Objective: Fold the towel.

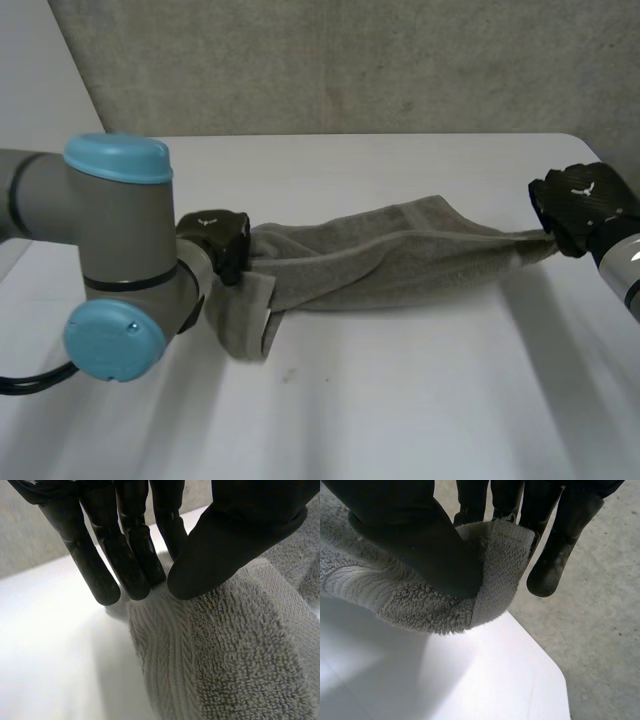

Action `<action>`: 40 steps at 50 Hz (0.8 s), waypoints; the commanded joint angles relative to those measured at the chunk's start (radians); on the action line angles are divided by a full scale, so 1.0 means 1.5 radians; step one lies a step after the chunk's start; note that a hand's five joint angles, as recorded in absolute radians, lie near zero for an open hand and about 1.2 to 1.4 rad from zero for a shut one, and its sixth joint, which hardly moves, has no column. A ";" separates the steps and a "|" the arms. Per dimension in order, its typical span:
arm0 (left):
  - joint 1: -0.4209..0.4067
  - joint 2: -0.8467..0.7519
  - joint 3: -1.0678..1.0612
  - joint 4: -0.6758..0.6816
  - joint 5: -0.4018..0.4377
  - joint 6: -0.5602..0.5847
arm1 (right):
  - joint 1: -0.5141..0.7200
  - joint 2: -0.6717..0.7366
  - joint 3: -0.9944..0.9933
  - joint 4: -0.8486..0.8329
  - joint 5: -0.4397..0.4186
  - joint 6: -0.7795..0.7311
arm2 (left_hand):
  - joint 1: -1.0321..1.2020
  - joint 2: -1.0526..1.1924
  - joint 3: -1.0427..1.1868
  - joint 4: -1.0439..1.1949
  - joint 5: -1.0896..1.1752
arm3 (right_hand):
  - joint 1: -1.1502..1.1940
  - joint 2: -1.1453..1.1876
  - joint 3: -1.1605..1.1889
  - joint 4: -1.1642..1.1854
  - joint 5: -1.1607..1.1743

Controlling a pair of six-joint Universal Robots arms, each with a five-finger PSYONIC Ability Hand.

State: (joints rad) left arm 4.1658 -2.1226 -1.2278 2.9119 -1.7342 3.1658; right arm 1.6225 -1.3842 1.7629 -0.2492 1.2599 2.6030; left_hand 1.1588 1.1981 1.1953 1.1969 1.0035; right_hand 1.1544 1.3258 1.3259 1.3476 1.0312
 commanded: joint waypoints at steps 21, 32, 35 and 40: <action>0.112 0.334 -0.232 -0.121 0.165 0.283 | 0.004 -0.055 -0.183 0.579 0.025 -0.227 | 0.158 0.132 0.134 0.133 0.145 | 0.161 0.047 0.047 0.032 0.127; 0.125 0.161 -0.080 -0.083 0.170 0.345 | 0.064 0.104 -0.317 0.444 0.073 -0.152 | 0.158 0.132 0.134 0.133 0.145 | 0.161 0.047 0.047 0.032 0.127; 0.124 0.101 0.034 -0.051 0.167 0.341 | 0.103 0.150 -0.406 0.376 0.128 -0.108 | 0.158 0.132 0.134 0.133 0.145 | 0.161 0.047 0.047 0.032 0.127; 0.114 0.054 0.214 0.035 0.165 0.332 | 0.137 0.159 -0.495 0.215 0.182 -0.032 | 0.158 0.132 0.134 0.133 0.145 | 0.161 0.047 0.047 0.032 0.127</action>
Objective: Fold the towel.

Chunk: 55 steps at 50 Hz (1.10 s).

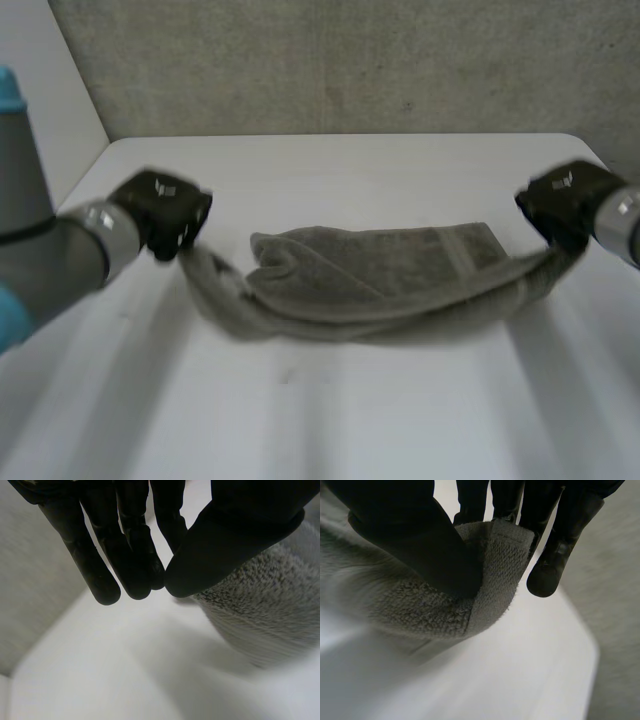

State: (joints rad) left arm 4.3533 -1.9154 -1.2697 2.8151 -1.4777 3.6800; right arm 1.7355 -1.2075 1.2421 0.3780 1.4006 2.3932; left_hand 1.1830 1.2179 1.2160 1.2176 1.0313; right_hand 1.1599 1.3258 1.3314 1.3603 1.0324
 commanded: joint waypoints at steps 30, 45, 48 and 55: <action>0.074 -0.013 -0.016 0.119 0.159 -0.079 | 0.014 -0.076 0.159 -0.251 -0.040 0.168 | 0.142 0.119 0.120 0.119 0.127 | 0.158 0.047 0.043 0.024 0.126; 0.075 0.061 -0.326 0.232 0.154 0.029 | -0.025 -0.080 0.345 -0.307 -0.045 0.104 | 0.142 0.119 0.120 0.119 0.127 | 0.158 0.047 0.043 0.024 0.126; 0.074 0.068 -0.339 0.237 0.152 0.029 | -0.030 -0.080 0.364 -0.323 -0.045 0.106 | -0.099 -0.122 -0.121 -0.122 -0.114 | 0.158 0.047 0.043 0.024 0.126; 0.063 0.090 -0.346 0.235 0.152 0.019 | -0.029 -0.083 0.392 -0.351 -0.045 0.108 | -0.388 -0.411 -0.410 -0.411 -0.403 | 0.158 0.047 0.043 0.024 0.126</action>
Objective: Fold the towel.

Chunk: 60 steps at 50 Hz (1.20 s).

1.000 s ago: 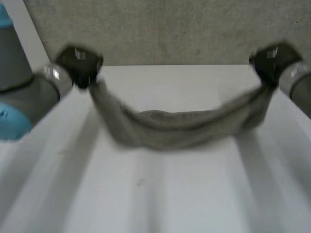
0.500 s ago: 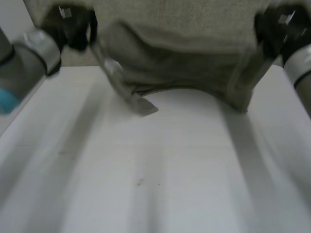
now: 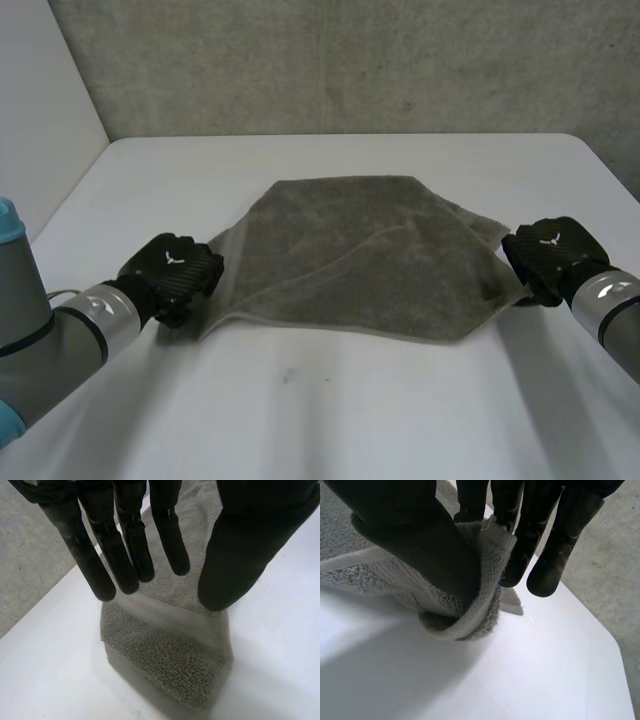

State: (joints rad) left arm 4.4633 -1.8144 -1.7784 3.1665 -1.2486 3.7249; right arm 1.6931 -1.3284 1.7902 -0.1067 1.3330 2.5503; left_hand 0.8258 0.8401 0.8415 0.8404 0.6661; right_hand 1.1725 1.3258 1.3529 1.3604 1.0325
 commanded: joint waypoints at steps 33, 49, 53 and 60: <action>-0.123 -0.122 -0.032 0.170 -0.125 -0.195 | -0.028 -0.004 0.029 -0.025 -0.004 0.209 | -0.177 -0.187 -0.188 -0.187 -0.187 | 0.149 0.047 0.029 0.024 0.126; -0.127 -0.215 0.080 0.176 -0.194 -0.196 | -0.027 -0.004 0.035 -0.026 -0.005 0.205 | -0.152 -0.161 -0.162 -0.162 -0.162 | 0.149 0.047 0.029 0.024 0.126; -0.128 -0.223 0.091 0.176 -0.196 -0.196 | -0.027 -0.003 0.035 -0.026 -0.005 0.205 | -0.140 -0.150 -0.151 -0.150 -0.150 | 0.149 0.047 0.029 0.024 0.126; -0.126 -0.235 0.104 0.191 -0.198 -0.194 | -0.029 -0.003 0.034 -0.028 -0.005 0.204 | -0.077 -0.087 -0.088 -0.087 -0.087 | 0.149 0.047 0.029 0.024 0.126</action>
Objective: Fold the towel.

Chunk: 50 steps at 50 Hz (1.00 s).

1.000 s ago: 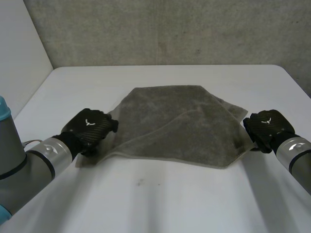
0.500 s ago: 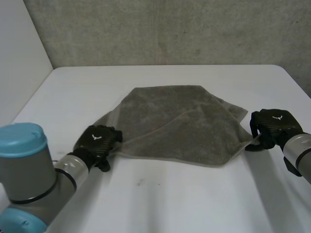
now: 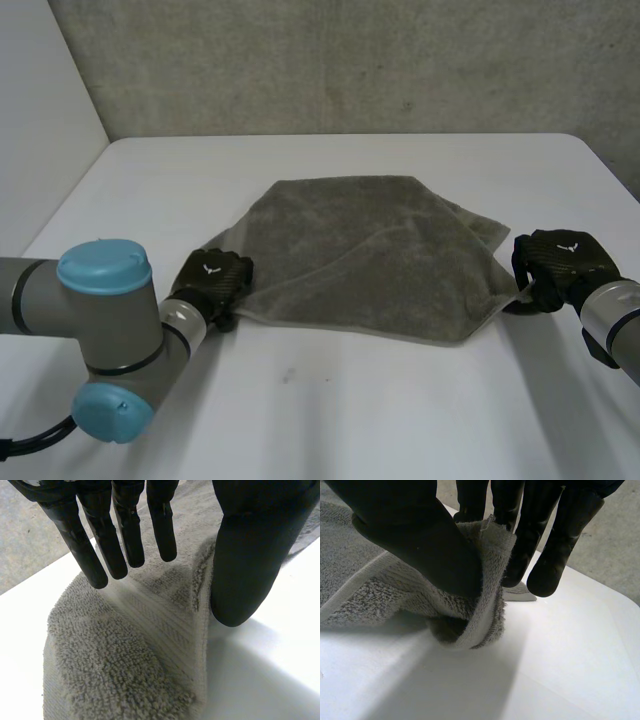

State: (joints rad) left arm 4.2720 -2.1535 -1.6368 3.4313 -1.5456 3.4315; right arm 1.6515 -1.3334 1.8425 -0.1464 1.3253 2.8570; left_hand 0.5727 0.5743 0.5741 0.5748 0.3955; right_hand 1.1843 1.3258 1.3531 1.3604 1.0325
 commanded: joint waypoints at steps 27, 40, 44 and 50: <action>0.000 0.075 -0.076 0.017 -0.043 0.038 | -0.050 -0.045 -0.032 0.005 0.005 -0.005 | 0.549 0.548 0.548 0.548 0.551 | 0.141 0.047 0.029 0.024 0.126; 0.026 0.361 -0.051 -0.085 -0.041 0.222 | -0.047 -0.158 -0.239 0.236 0.008 -0.109 | 0.549 0.548 0.548 0.548 0.551 | 0.141 0.047 0.029 0.024 0.126; 0.031 0.466 0.040 -0.192 -0.041 0.223 | -0.050 -0.197 -0.372 0.343 0.005 -0.131 | 0.549 0.548 0.548 0.548 0.551 | 0.141 0.047 0.029 0.024 0.126; 0.033 0.456 0.150 -0.356 -0.039 0.223 | -0.050 -0.178 -0.491 0.465 -0.007 -0.174 | 0.549 0.548 0.548 0.548 0.551 | 0.141 0.047 0.029 0.024 0.126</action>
State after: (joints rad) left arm 4.3180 -1.4507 -1.5456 3.0986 -1.6065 3.7731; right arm 1.5772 -1.6233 1.2316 0.4234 1.3274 2.6418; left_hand 1.1739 1.2169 1.2156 1.2169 1.0288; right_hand 1.1890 1.3258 1.3565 1.3604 1.0325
